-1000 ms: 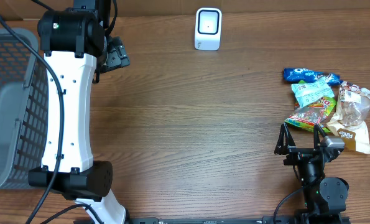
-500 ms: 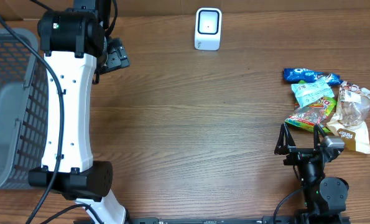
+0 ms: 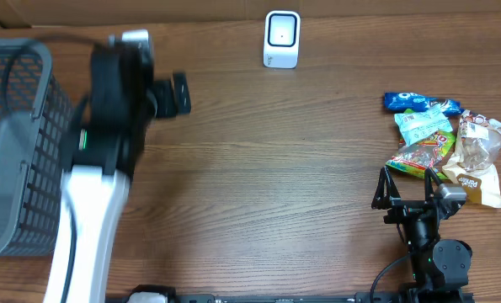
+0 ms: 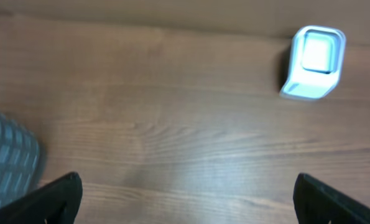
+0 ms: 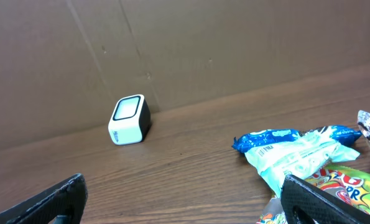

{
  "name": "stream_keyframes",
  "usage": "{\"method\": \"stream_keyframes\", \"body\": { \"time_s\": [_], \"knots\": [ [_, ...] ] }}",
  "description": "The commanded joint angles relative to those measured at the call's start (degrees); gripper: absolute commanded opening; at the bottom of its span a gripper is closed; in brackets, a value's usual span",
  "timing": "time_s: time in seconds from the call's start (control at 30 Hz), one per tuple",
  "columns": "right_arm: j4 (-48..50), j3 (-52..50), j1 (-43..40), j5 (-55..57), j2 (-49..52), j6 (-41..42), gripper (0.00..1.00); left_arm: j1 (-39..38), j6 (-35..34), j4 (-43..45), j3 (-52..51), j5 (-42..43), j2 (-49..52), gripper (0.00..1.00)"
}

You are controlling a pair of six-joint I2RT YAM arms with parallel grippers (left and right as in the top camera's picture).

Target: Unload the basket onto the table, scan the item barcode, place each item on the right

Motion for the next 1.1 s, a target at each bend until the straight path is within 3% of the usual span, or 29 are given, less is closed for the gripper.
{"method": "stream_keyframes", "body": {
  "time_s": [0.0,0.47,0.87,1.07],
  "knots": [
    [0.15,-0.61,0.42,-0.48,-0.68,-0.20,1.00,-0.35,7.76,6.43,-13.31,2.78,-12.81,1.00],
    [0.15,-0.61,0.42,-0.48,-0.68,-0.20,1.00,1.53,13.86,43.82,-64.26,2.47,-55.52,1.00],
    [0.15,-0.61,0.42,-0.48,-0.68,-0.20,1.00,3.50,19.43,42.38,-78.64,3.96,-72.98,1.00],
    [0.15,-0.61,0.42,-0.48,-0.68,-0.20,1.00,4.74,18.86,38.93,-78.64,5.14,-73.35,1.00]
  ]
}}
